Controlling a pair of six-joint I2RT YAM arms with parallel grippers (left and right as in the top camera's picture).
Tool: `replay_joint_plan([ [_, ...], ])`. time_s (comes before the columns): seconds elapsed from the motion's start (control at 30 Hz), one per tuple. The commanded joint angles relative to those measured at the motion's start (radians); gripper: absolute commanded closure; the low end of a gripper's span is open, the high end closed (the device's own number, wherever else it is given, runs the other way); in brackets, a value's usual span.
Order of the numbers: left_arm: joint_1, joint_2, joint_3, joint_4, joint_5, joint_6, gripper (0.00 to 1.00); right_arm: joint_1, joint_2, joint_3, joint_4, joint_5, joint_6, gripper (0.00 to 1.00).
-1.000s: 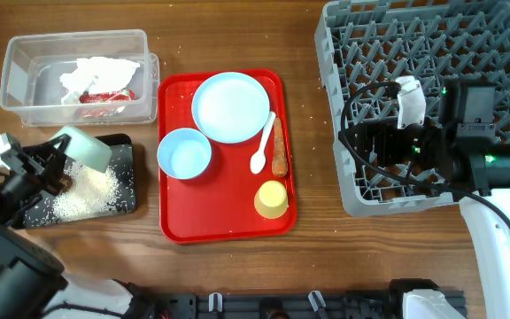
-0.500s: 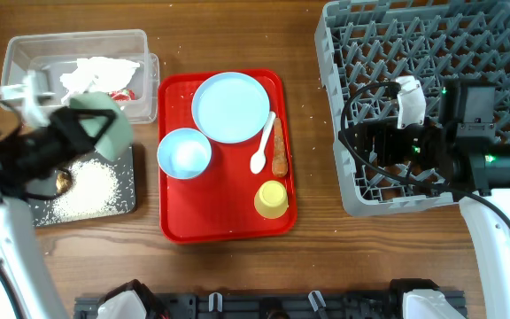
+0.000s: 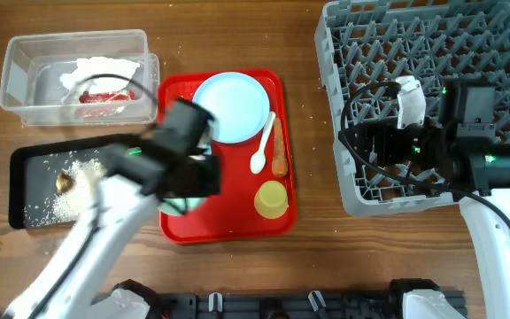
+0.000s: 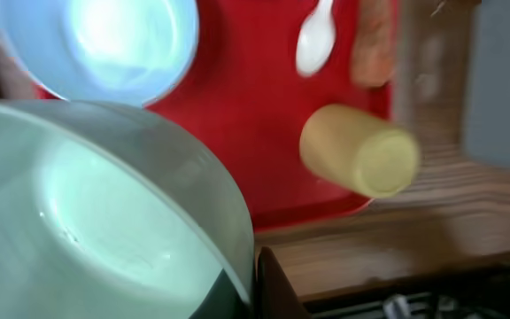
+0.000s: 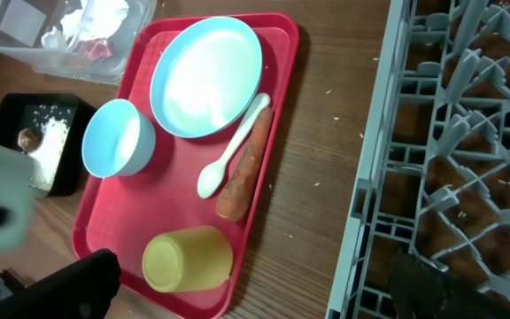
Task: Sort waste into correct bins and load items into the dishwasher rack
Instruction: 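Set the empty green bowl back on the red tray with the left gripper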
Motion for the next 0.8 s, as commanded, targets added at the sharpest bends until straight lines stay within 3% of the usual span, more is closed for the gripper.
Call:
replay_joint_plan([
  [0.0,-0.127,0.137,-0.072,0.07,-0.095,-0.081,0.96,0.0,0.005,0.022,0.0,0.006,0.006,0.0],
  [0.23,-0.19,0.374,-0.096,0.178,-0.112,-0.081,0.96,0.0,0.005,0.022,-0.01,0.006,0.004,0.0],
  [0.4,-0.19,0.447,-0.096,0.181,-0.112,-0.081,0.94,0.0,0.005,0.022,-0.01,0.006,0.004,0.0],
  [0.43,-0.19,0.451,-0.096,0.181,-0.112,-0.081,0.88,0.0,0.005,0.022,-0.009,0.006,0.004,0.0],
  [0.5,-0.19,0.451,-0.096,0.182,-0.112,-0.081,0.62,0.0,0.005,0.022,-0.008,0.006,0.004,0.0],
  [0.53,-0.19,0.451,-0.096,0.185,-0.111,-0.081,0.57,0.0,0.005,0.022,-0.008,0.006,0.004,0.0],
  [0.77,-0.188,0.443,0.049,0.124,-0.108,-0.072,0.5,0.0,0.005,0.022,0.003,0.006,0.004,0.0],
])
